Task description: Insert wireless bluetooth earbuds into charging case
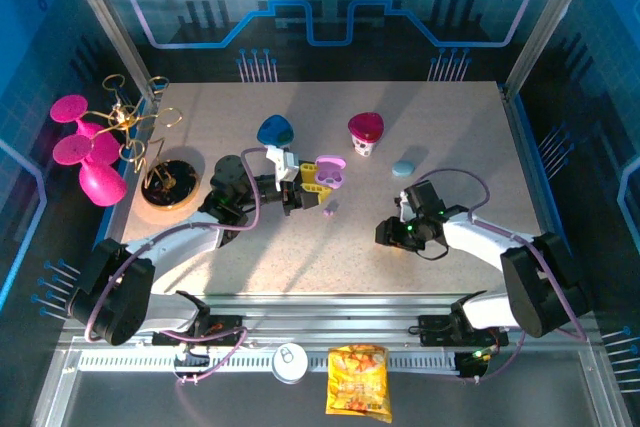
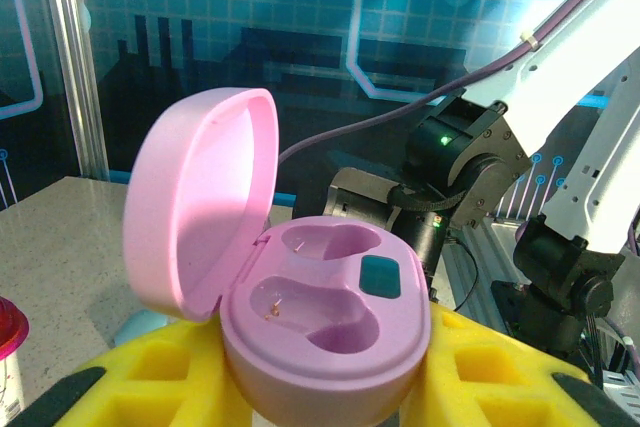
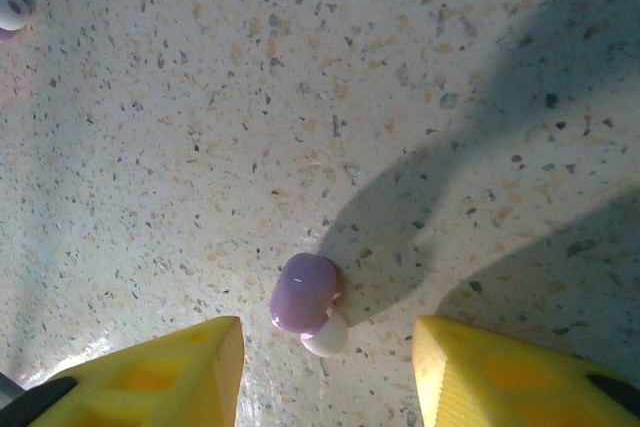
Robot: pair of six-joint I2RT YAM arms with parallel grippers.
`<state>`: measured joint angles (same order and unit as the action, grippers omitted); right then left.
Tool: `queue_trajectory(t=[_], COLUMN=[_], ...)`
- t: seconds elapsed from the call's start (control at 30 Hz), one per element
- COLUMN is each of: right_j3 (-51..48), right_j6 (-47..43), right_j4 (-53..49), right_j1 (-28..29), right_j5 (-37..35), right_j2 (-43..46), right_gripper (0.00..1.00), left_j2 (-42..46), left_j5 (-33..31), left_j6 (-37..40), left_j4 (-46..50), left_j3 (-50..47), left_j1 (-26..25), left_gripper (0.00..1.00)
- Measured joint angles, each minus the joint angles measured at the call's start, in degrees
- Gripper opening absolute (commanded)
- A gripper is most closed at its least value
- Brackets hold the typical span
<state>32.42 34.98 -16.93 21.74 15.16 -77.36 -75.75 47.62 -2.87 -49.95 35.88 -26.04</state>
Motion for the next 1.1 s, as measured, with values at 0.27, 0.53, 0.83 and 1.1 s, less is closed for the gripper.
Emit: queue_trajectory(t=[0.27, 0.53, 0.83, 1.1], right_j3=[7.6, 13.3, 18.3, 20.2], right_j6=[-0.1, 0.0, -0.5, -1.1], right_j4=[-7.0, -12.4, -16.6, -17.0], right_j1=[4.5, 9.9, 13.8, 14.6], right_j5=[-7.9, -14.8, -19.8, -20.8], right_j2=[1.1, -5.5, -12.7, -17.6], right_gripper=[0.37, 0.29, 0.23, 0.21], left_j2=[0.1, 1.9, 2.1, 2.1], left_j5=[0.0, -0.4, -0.5, -0.9], left_j6=[0.1, 1.5, 2.0, 2.9], left_j4=[0.0, 1.5, 2.3, 3.2], left_j3=[0.0, 0.0, -0.1, -0.1], left_j1=[0.0, 0.0, 0.0, 0.0], left_gripper=[0.28, 0.28, 0.28, 0.29])
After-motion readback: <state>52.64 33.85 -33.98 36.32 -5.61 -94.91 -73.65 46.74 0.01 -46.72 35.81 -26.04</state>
